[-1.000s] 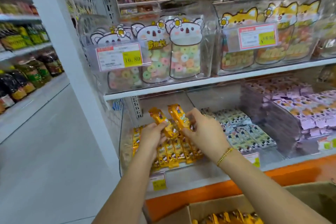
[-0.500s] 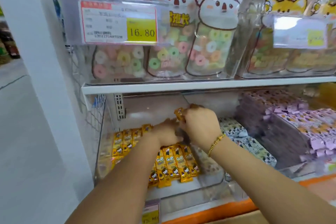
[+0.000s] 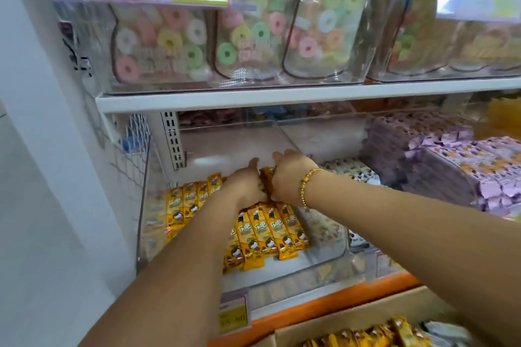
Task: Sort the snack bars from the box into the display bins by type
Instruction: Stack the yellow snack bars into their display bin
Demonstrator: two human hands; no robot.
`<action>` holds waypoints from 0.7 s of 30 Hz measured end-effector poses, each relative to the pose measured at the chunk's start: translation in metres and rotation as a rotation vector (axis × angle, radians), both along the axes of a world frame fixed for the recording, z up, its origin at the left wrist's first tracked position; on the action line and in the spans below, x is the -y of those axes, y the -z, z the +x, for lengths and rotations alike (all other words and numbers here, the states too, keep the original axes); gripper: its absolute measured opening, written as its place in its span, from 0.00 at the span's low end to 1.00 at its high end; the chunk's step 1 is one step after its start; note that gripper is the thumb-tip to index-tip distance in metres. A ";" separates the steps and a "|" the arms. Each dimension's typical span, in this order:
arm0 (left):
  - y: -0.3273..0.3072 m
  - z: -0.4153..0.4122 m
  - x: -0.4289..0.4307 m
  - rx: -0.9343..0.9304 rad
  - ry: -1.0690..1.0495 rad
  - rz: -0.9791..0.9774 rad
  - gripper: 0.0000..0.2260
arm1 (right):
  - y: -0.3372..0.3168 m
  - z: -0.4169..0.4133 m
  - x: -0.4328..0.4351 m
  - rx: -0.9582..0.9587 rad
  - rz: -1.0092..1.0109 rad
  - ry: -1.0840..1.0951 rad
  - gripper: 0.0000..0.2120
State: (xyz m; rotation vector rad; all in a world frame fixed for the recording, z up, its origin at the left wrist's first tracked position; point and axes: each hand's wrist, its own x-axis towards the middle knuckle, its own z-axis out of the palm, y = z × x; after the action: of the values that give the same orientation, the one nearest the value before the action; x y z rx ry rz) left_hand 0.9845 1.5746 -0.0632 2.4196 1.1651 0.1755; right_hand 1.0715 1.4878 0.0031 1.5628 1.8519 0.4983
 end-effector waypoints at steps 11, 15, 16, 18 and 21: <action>-0.009 0.000 0.000 -0.003 0.080 -0.171 0.23 | -0.009 0.047 0.078 -0.959 0.651 -0.006 0.15; -0.012 -0.001 0.001 -0.030 0.109 -0.330 0.30 | 0.006 0.047 0.079 -1.209 0.602 0.144 0.15; -0.012 -0.002 0.001 -0.032 0.119 -0.343 0.30 | 0.007 0.046 0.078 -1.232 0.606 0.150 0.15; -0.011 -0.002 0.000 -0.056 0.132 -0.325 0.36 | 0.009 0.049 0.077 -1.278 0.622 0.148 0.14; -0.008 0.000 -0.001 -0.086 0.087 -0.251 0.45 | 0.014 0.051 0.077 -1.329 0.636 0.149 0.14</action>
State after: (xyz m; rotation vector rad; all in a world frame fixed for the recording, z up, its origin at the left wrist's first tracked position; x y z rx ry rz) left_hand 0.9849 1.5755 -0.0551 2.2682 1.0466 -0.0979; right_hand 1.1223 1.4111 -0.0106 2.8664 2.5638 -0.1569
